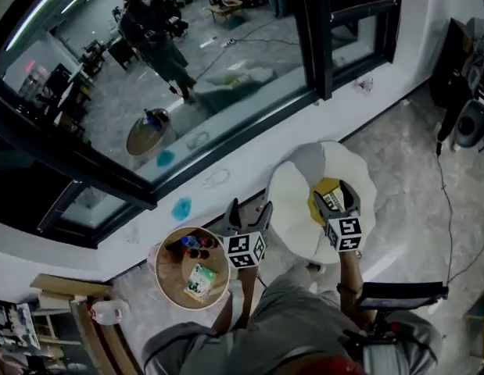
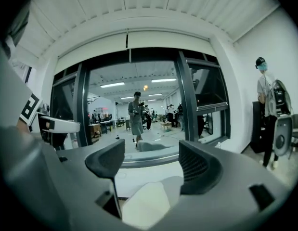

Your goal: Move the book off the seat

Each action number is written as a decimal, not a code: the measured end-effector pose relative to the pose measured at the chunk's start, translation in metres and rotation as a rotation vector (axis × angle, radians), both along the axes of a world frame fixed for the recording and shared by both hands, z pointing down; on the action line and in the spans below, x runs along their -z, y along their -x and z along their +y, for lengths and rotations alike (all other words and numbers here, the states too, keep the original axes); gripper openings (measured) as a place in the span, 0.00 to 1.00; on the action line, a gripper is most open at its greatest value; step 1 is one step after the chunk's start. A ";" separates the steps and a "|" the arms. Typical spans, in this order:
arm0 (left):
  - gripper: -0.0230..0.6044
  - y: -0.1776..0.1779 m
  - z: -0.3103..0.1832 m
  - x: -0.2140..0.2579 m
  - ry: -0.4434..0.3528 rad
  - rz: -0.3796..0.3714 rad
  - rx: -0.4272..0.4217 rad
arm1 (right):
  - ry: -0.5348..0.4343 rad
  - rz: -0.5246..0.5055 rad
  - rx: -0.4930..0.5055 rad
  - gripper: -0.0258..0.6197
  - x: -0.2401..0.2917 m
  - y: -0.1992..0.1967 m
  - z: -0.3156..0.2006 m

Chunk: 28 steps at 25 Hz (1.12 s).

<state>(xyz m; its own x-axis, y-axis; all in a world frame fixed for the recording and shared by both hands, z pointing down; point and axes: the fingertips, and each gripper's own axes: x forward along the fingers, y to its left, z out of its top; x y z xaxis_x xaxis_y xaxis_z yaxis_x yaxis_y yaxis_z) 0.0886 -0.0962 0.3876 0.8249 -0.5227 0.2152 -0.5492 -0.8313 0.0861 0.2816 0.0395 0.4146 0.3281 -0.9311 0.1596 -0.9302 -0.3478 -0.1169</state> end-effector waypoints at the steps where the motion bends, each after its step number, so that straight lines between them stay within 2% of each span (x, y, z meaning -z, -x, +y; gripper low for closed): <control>1: 0.75 -0.018 -0.009 -0.001 -0.008 0.018 -0.011 | 0.004 0.008 -0.009 0.59 0.000 -0.013 -0.002; 3: 0.75 -0.056 -0.026 -0.002 -0.020 0.061 -0.036 | 0.016 0.026 -0.031 0.59 0.006 -0.041 -0.006; 6: 0.75 -0.109 -0.031 -0.011 0.021 0.111 -0.068 | 0.074 0.049 -0.064 0.59 0.012 -0.088 0.013; 8: 0.75 -0.143 -0.027 0.002 0.039 0.154 -0.084 | 0.098 0.070 -0.099 0.59 0.031 -0.123 0.030; 11: 0.75 -0.181 -0.038 0.008 0.064 0.193 -0.091 | 0.132 0.083 -0.135 0.59 0.046 -0.163 0.027; 15: 0.75 -0.215 -0.049 -0.019 0.123 0.170 -0.115 | 0.160 0.096 -0.127 0.59 0.044 -0.188 -0.001; 18: 0.75 -0.239 -0.055 -0.025 0.138 0.148 -0.121 | 0.160 0.097 -0.071 0.59 0.041 -0.199 -0.037; 22: 0.75 -0.253 -0.074 -0.009 0.102 0.158 -0.045 | 0.155 0.088 0.066 0.59 0.034 -0.205 -0.095; 25: 0.75 -0.234 -0.088 0.001 0.087 0.185 0.059 | 0.125 0.086 0.143 0.59 0.034 -0.192 -0.127; 28: 0.75 -0.213 -0.095 -0.002 0.114 0.199 0.160 | 0.096 0.093 0.210 0.59 0.040 -0.179 -0.153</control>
<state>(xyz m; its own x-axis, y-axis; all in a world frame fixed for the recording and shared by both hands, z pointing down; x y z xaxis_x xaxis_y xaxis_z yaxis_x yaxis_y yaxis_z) 0.3021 -0.1908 0.3894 0.7656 -0.6316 0.1224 -0.6358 -0.7140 0.2932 0.4604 -0.1139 0.3743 0.1467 -0.9624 0.2284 -0.9885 -0.1514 -0.0033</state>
